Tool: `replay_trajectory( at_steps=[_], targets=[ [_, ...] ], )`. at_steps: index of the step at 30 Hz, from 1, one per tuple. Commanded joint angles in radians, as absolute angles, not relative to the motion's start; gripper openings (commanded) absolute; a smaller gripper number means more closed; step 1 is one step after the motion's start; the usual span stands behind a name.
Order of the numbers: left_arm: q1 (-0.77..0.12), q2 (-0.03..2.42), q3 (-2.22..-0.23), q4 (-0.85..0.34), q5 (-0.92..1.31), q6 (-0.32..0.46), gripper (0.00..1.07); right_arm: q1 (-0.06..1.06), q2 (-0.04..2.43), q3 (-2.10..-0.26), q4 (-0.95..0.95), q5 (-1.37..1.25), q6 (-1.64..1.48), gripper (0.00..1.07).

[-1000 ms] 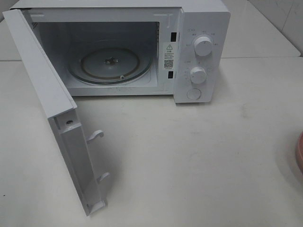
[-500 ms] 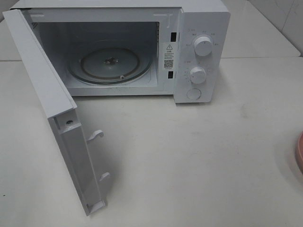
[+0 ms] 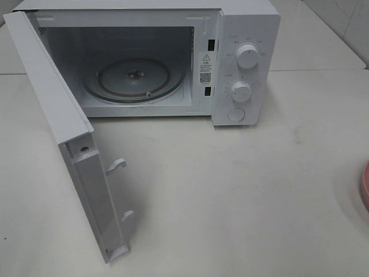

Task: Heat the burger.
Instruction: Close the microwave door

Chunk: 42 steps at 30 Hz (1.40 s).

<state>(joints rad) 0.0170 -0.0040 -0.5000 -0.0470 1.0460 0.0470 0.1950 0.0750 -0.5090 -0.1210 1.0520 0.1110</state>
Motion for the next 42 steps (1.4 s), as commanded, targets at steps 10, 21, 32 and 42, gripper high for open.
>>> replay_trajectory(
  at_steps=[10,21,32,42],
  targets=[
    [0.017,-0.025,-0.497,-0.054,1.037,0.046,0.98,0.165,-0.03,-0.507,-0.121,1.038,0.111,0.75],
    [0.017,-0.025,-0.497,-0.054,1.037,0.046,0.98,0.165,-0.03,-0.507,-0.121,1.038,0.111,0.75],
    [0.017,-0.025,-0.497,-0.054,1.037,0.046,0.98,0.165,-0.03,-0.507,-0.121,1.038,0.111,0.75],
    [0.017,-0.025,-0.497,-0.054,1.037,0.046,0.98,0.165,-0.03,-0.507,-0.121,1.038,0.111,0.75]
  ],
)
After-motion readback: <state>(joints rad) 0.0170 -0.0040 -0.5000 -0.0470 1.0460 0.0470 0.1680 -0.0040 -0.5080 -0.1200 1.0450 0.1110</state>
